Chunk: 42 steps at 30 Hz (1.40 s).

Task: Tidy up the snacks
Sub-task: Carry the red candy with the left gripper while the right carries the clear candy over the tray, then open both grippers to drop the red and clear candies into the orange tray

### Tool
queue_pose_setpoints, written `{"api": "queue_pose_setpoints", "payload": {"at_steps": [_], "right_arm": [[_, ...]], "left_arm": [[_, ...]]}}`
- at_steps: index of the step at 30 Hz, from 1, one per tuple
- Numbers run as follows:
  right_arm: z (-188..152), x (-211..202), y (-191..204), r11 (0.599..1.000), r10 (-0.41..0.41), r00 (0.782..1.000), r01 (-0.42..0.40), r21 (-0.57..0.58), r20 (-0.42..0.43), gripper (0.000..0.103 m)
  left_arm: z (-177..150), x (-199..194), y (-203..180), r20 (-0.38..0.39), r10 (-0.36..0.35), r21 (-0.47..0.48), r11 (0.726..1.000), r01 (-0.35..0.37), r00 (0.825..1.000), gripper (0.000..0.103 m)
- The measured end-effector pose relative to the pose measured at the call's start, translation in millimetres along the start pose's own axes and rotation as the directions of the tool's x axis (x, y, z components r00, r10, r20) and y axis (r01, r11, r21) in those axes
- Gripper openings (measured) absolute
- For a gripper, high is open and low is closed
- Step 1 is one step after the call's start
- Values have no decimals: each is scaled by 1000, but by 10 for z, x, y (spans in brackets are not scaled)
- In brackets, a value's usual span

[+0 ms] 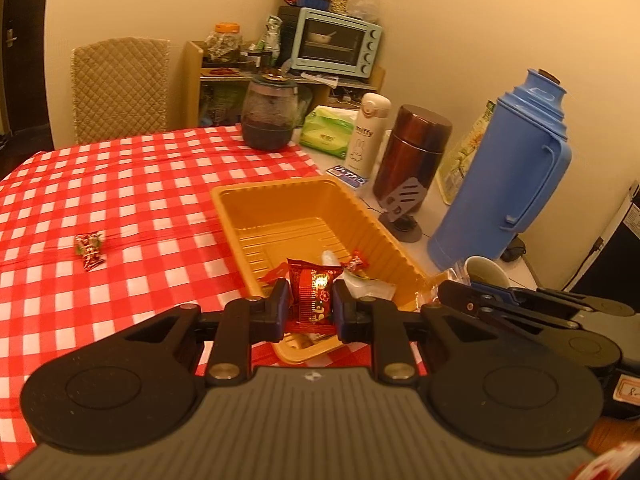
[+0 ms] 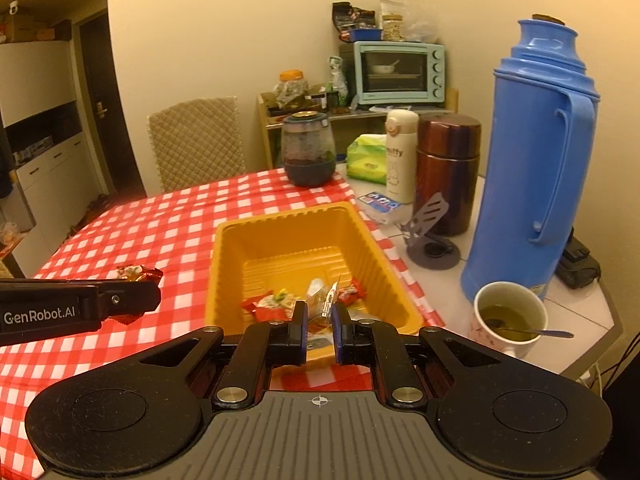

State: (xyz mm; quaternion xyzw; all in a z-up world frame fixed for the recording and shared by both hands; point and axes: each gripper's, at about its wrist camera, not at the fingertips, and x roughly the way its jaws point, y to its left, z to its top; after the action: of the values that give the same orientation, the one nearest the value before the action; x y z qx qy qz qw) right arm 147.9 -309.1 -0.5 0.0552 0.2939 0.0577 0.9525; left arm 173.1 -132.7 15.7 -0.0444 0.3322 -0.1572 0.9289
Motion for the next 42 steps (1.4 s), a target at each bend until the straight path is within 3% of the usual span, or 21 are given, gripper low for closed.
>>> {"api": "queue_pose_setpoints", "payload": {"at_steps": [13, 30, 31, 32, 33, 42], "right_arm": [[76, 229, -212, 1000, -8, 1000, 9, 9, -20, 13], [222, 795, -311, 1000, 10, 998, -11, -14, -62, 12], [213, 815, -309, 1000, 10, 998, -11, -15, -65, 13], [207, 835, -307, 1000, 10, 998, -11, -15, -68, 13], [205, 858, -309, 1000, 11, 997, -12, -15, -71, 13], [186, 933, -264, 999, 28, 996, -30, -12, -86, 13]], "left_arm": [[102, 318, -104, -27, -17, 14, 1000, 17, 1000, 20], [234, 1006, 109, -92, -20, -28, 999, 17, 996, 20], [229, 1035, 120, -97, -20, -30, 999, 17, 995, 26], [229, 1067, 141, -102, -26, -36, 999, 23, 994, 39], [229, 1072, 168, -101, -25, -43, 999, 21, 995, 44], [238, 877, 392, -59, 17, -68, 997, -21, 998, 45]]}}
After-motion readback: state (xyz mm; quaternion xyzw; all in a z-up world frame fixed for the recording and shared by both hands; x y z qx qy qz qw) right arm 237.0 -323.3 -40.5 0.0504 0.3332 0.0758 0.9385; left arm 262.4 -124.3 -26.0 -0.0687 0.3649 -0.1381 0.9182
